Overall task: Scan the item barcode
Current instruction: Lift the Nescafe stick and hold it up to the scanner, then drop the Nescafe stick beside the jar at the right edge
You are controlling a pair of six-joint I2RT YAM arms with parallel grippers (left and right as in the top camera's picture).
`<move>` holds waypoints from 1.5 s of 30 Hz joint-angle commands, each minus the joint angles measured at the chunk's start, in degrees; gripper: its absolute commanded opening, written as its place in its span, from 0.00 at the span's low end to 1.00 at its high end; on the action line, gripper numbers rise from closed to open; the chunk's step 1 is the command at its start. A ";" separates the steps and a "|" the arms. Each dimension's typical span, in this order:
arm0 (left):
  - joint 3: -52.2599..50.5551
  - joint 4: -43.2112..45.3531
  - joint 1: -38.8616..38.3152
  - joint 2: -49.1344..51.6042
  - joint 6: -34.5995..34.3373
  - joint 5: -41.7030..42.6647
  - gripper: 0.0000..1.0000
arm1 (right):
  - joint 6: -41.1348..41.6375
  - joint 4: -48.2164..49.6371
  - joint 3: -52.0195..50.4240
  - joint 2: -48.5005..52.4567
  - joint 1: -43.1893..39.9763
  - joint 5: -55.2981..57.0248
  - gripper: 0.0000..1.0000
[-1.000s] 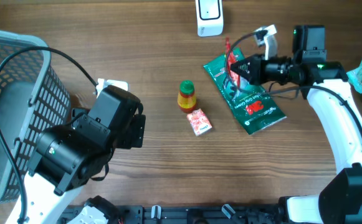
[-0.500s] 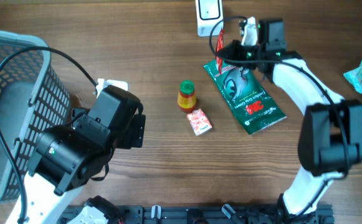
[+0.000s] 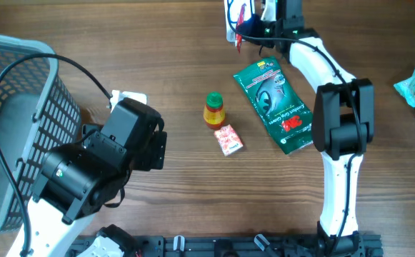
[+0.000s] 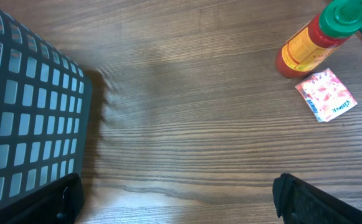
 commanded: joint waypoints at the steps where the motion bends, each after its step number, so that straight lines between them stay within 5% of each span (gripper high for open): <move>1: 0.07 0.00 0.20 -0.31 0.09 -0.72 1.00 | 0.00 -1.55 2.95 0.66 0.24 1.75 0.05; 6: 0.07 0.00 0.20 -0.31 0.09 -0.72 1.00 | -8.66 -13.75 7.32 -4.72 -2.56 3.41 0.04; 15: 0.07 0.00 0.20 -0.31 0.09 -0.72 1.00 | -3.93 -41.94 7.32 -15.85 -19.17 33.92 0.05; 21: 0.07 0.00 0.20 -0.31 0.09 -0.72 1.00 | -4.44 -41.72 1.90 -13.55 -31.36 47.69 0.05; 28: 0.07 0.00 0.20 -0.31 0.09 -0.72 1.00 | -5.64 -40.76 -2.67 -11.80 -39.23 48.17 0.06; 30: 0.07 0.00 0.20 -0.31 0.09 -0.72 1.00 | -6.23 -41.13 -2.60 -11.93 -39.36 48.13 0.41; 32: 0.07 0.00 0.20 -0.31 0.09 -0.72 1.00 | -9.18 -41.99 -2.05 -12.33 -39.04 46.47 0.96; 40: 0.07 0.00 0.20 -0.31 0.09 -0.72 1.00 | -15.15 -44.85 0.22 -25.42 -31.41 29.64 1.00; 45: 0.07 0.00 0.20 -0.31 0.09 -0.72 1.00 | -28.74 -49.07 -0.83 -28.26 -14.03 21.14 1.00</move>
